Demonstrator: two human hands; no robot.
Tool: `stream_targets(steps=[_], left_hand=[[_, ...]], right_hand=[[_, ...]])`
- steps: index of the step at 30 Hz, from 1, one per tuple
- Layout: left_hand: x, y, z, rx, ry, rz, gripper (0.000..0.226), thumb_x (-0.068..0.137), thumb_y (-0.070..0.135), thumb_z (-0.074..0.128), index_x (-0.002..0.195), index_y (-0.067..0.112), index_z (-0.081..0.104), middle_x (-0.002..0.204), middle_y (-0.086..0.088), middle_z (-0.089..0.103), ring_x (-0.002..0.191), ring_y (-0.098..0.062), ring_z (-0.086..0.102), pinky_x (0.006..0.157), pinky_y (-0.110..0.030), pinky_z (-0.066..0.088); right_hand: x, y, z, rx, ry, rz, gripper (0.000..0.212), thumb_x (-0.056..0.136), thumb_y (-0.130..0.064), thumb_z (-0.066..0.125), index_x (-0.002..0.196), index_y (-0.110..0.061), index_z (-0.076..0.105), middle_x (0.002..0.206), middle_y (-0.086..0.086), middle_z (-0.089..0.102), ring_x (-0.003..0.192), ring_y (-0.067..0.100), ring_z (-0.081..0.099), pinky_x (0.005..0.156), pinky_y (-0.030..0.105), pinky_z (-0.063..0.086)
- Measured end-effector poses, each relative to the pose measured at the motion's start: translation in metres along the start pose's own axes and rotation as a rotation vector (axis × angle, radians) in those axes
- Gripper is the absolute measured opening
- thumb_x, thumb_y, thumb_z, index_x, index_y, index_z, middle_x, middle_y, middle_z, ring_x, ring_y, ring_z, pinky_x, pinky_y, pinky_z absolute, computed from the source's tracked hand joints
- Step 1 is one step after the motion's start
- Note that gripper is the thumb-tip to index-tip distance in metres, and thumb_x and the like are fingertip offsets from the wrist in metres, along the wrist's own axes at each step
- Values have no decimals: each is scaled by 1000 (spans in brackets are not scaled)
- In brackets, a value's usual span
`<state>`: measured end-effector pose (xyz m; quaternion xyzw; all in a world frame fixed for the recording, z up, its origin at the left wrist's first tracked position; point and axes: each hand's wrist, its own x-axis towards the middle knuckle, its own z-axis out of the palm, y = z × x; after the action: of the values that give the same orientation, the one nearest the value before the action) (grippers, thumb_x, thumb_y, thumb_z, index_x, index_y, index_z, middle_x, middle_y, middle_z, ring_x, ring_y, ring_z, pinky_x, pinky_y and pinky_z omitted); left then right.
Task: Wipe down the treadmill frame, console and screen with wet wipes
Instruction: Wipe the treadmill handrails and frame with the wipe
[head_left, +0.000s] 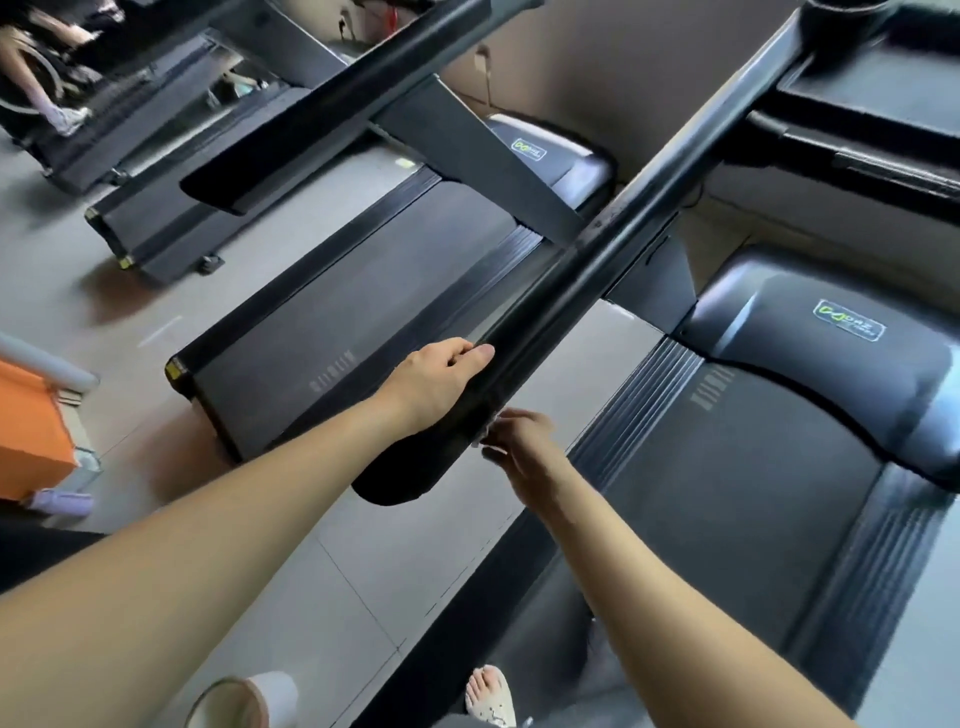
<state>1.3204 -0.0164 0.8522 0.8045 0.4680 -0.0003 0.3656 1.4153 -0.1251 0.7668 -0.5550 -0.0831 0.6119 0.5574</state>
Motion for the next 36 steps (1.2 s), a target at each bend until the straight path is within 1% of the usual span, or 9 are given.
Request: stream_targets(steps=[3,6,11,17,24,27,30,33,36], left_hand=[[-23,-24,-5,70,-40,33,51,101,66,40,138,34,54,126,11,63,117,-16,56,101,-38,44],[-40,-44,-2,22,-73,77,53,101,67,36,147,41,42,134,10,61,122,-16,56,105,-40,43],[-44,-47,-2,-31,-44,142,43,101,67,36,136,46,50,116,16,69,110,-9,63,101,-45,50],[-45,-45,-2,-19,-55,167,41,105,61,37,138,41,50,118,18,66,111,-3,61,100,-39,52],[-46,-43,-5,-65,-85,120,49,94,74,49,137,50,47,118,20,67,112,-5,63,99,-40,53],[-42,-42,-6,-86,-139,115,56,90,61,67,139,47,46,118,22,66,112,-1,62,97,-30,50],[-33,-45,-9,-140,-227,113,66,83,55,75,141,43,47,120,15,68,109,-6,66,98,-33,54],[-27,-46,-12,-269,-321,154,56,86,32,78,135,37,52,117,2,71,102,-16,71,85,-26,57],[-22,-53,-9,-309,-342,204,73,73,43,80,139,30,52,121,3,71,110,-18,69,98,-37,55]], right_hand=[[-23,38,21,-78,-87,15,25,88,10,46,83,-1,67,74,14,66,75,22,63,68,30,49],[-18,34,19,-26,66,-85,18,86,10,51,83,0,66,73,14,64,73,23,62,66,29,51],[3,10,8,166,315,-238,10,91,6,57,92,4,67,72,11,59,64,19,56,64,28,54],[-26,58,29,26,150,-166,12,90,7,57,88,8,69,76,16,68,70,26,63,67,32,53],[11,14,7,180,386,-307,7,93,3,60,98,3,65,80,11,66,74,25,61,63,27,53],[-6,31,16,129,347,-326,17,97,-14,69,97,1,62,79,10,67,71,21,64,64,27,54],[-26,55,23,85,209,-365,29,97,-23,71,93,4,60,80,14,69,71,22,65,67,31,54],[-18,57,17,60,188,-458,29,95,-27,73,92,-1,61,86,22,70,75,26,67,70,35,56],[3,53,12,82,276,-587,22,95,-25,73,88,-7,62,81,11,67,76,24,67,69,34,55]])
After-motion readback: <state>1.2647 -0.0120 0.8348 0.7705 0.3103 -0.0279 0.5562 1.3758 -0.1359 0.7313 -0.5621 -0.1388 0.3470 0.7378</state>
